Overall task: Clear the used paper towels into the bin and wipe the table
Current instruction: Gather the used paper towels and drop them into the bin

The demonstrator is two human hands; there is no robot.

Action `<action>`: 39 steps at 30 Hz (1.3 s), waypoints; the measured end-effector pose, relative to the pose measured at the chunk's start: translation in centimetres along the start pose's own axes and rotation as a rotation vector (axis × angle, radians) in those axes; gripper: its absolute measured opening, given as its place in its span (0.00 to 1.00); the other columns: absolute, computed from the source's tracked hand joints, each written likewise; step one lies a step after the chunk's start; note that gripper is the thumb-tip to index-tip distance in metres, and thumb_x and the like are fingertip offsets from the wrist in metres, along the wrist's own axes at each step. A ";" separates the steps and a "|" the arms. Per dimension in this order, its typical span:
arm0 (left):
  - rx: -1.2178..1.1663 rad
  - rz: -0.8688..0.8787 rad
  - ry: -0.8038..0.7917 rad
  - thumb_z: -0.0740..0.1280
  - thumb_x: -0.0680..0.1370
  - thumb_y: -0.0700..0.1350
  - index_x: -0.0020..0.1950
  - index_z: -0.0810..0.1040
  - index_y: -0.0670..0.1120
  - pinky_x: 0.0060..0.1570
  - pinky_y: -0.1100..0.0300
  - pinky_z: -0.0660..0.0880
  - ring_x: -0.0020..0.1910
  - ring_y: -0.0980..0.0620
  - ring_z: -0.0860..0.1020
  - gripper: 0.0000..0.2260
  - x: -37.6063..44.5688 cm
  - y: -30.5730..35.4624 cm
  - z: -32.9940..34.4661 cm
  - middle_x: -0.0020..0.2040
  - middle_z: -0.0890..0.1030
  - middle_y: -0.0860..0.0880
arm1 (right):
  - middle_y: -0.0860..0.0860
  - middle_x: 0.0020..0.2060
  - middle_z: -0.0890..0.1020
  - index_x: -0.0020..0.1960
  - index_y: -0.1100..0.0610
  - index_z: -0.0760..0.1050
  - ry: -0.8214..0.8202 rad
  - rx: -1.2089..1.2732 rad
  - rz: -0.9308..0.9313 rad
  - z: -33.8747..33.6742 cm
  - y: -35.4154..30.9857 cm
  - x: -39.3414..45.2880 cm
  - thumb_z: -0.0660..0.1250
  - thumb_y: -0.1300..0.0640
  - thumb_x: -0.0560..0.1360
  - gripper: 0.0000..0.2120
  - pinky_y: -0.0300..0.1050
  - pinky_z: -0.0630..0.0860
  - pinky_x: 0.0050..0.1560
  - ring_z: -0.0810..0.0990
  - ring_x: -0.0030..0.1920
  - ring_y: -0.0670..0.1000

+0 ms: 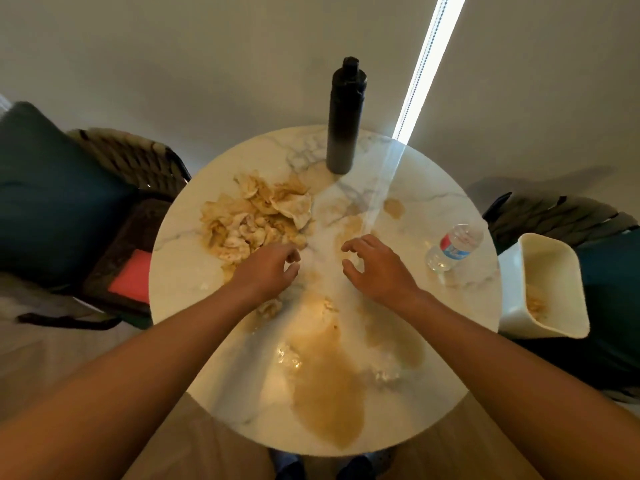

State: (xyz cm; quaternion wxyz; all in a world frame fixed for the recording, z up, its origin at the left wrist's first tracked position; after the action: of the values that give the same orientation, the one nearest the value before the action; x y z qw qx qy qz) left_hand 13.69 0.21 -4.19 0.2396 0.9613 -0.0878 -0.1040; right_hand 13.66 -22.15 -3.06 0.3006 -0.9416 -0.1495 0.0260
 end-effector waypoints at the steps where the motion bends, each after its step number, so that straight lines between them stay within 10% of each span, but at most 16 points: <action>1: -0.001 -0.024 0.001 0.66 0.80 0.50 0.55 0.79 0.49 0.48 0.53 0.76 0.52 0.52 0.78 0.07 0.0 -1.1 -0.2 0.52 0.79 0.52 | 0.47 0.56 0.78 0.60 0.51 0.78 -0.013 -0.001 -0.011 0.5 -0.3 0.6 0.69 0.52 0.77 0.12 0.51 0.79 0.50 0.79 0.53 0.51; 19: 0.252 -0.033 -0.039 0.68 0.75 0.50 0.64 0.76 0.50 0.50 0.50 0.72 0.56 0.43 0.75 0.17 3.7 -8.3 0.7 0.57 0.77 0.48 | 0.55 0.62 0.76 0.67 0.54 0.76 -0.212 -0.047 -0.044 9.3 -2.4 9.7 0.66 0.59 0.78 0.17 0.50 0.75 0.57 0.77 0.60 0.58; 39: 0.102 0.099 0.027 0.68 0.72 0.42 0.50 0.80 0.45 0.42 0.52 0.76 0.42 0.48 0.76 0.07 3.5 -8.2 -0.7 0.43 0.79 0.48 | 0.52 0.52 0.79 0.56 0.56 0.79 -0.159 -0.008 -0.080 9.0 -3.0 8.8 0.66 0.65 0.76 0.11 0.50 0.77 0.51 0.79 0.52 0.55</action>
State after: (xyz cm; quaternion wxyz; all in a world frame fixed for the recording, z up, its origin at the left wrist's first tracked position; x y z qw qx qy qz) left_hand 18.18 6.91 -8.07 0.1965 0.9680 -0.1370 -0.0745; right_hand 19.99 -12.22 -8.35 0.2848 -0.9310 -0.2104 0.0882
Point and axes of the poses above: each hand's wrist, its own x-axis towards the middle knuckle, its own z-axis out of the palm, y = z × x, the point moved 4 cm from there along x, towards the middle knuckle
